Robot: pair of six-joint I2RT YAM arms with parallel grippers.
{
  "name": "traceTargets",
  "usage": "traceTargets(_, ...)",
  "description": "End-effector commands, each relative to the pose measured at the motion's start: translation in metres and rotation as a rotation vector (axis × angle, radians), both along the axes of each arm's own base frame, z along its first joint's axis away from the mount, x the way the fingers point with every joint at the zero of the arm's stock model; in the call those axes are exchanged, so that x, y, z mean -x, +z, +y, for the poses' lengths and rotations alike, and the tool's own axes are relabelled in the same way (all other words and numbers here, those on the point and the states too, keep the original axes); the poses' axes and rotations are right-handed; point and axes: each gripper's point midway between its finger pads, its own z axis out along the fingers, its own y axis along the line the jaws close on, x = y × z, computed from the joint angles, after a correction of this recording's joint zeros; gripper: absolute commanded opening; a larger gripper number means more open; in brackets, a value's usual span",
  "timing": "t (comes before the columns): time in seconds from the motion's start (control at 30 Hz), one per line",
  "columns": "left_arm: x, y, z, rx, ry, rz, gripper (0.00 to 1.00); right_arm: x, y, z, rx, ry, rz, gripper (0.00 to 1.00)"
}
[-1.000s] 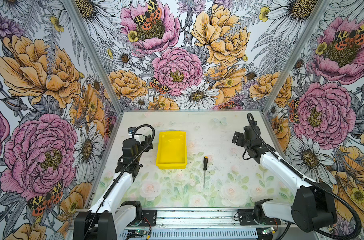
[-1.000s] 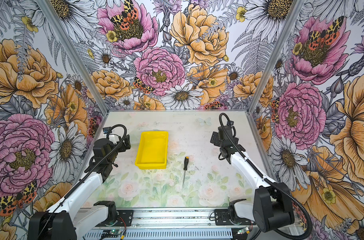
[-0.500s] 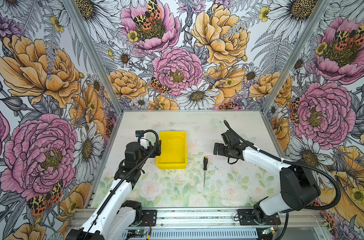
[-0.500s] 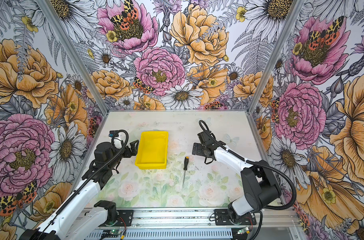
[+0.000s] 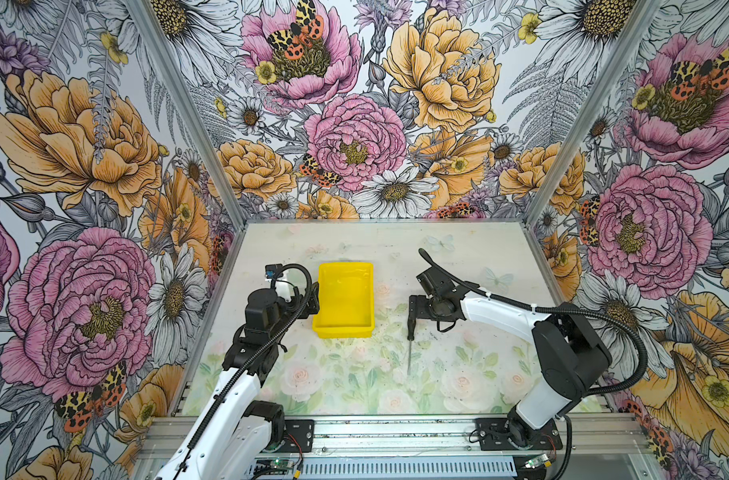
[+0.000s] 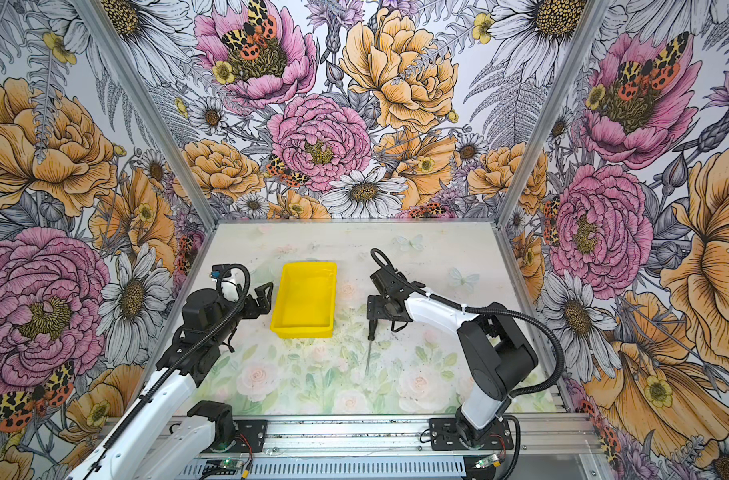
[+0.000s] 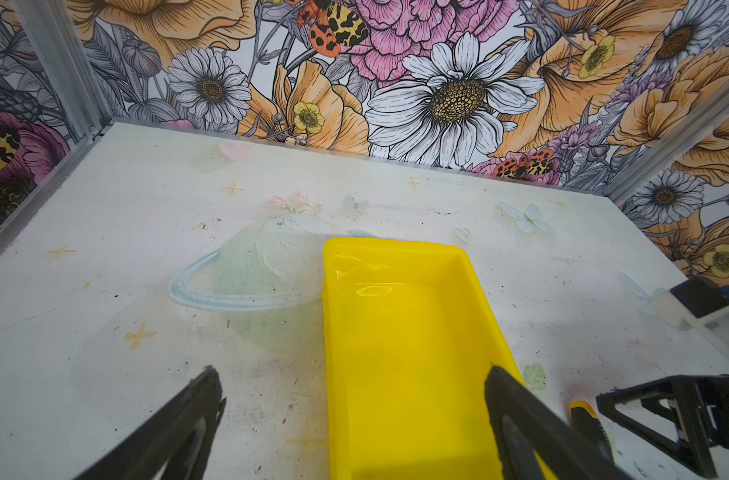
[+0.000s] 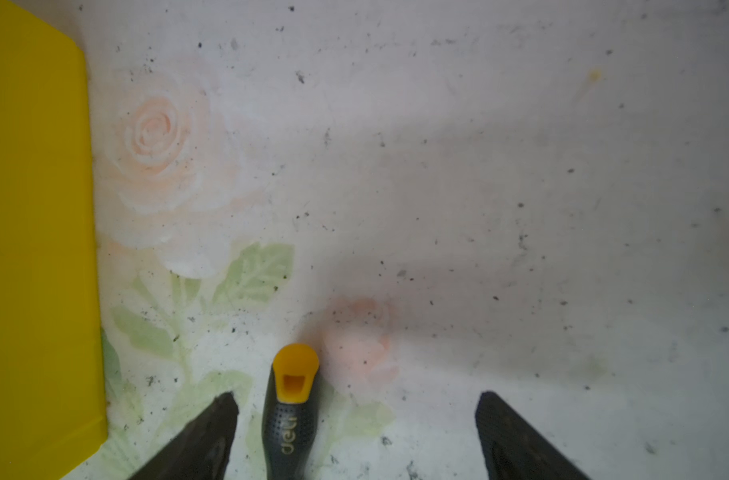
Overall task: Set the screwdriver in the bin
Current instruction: 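Move the right gripper over the black-and-yellow screwdriver handle and lower it, then close the right gripper on the screwdriver's yellow handle end and lift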
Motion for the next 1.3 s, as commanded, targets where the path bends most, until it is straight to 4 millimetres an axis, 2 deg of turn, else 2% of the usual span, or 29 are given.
traceTargets(0.0,0.004,-0.001,0.003,0.008,0.031,0.001,0.99,-0.004,-0.003,0.014,0.012,0.013,-0.004,0.87)
traceTargets(0.5,0.012,0.007,-0.003,-0.037,0.036,-0.037,0.99,0.011,-0.034,0.019,0.06,0.06,0.067,0.6)
traceTargets(0.7,0.014,0.007,-0.002,-0.042,0.047,-0.043,0.99,0.015,-0.044,0.015,0.096,0.096,0.083,0.45)
traceTargets(0.83,0.014,0.007,-0.001,-0.048,0.053,-0.042,0.98,0.019,-0.047,0.013,0.105,0.12,0.093,0.28)
traceTargets(0.97,0.015,0.007,0.001,-0.054,0.063,-0.039,0.99,0.018,-0.039,0.017,0.083,0.135,0.079,0.1)
traceTargets(1.03,0.016,0.006,0.0,-0.059,0.061,-0.036,0.99,0.013,-0.028,0.022,0.062,0.142,0.054,0.04)
traceTargets(1.27,0.017,0.005,-0.003,-0.062,0.052,-0.033,0.99,-0.006,0.024,0.04,-0.025,0.145,-0.058,0.0)
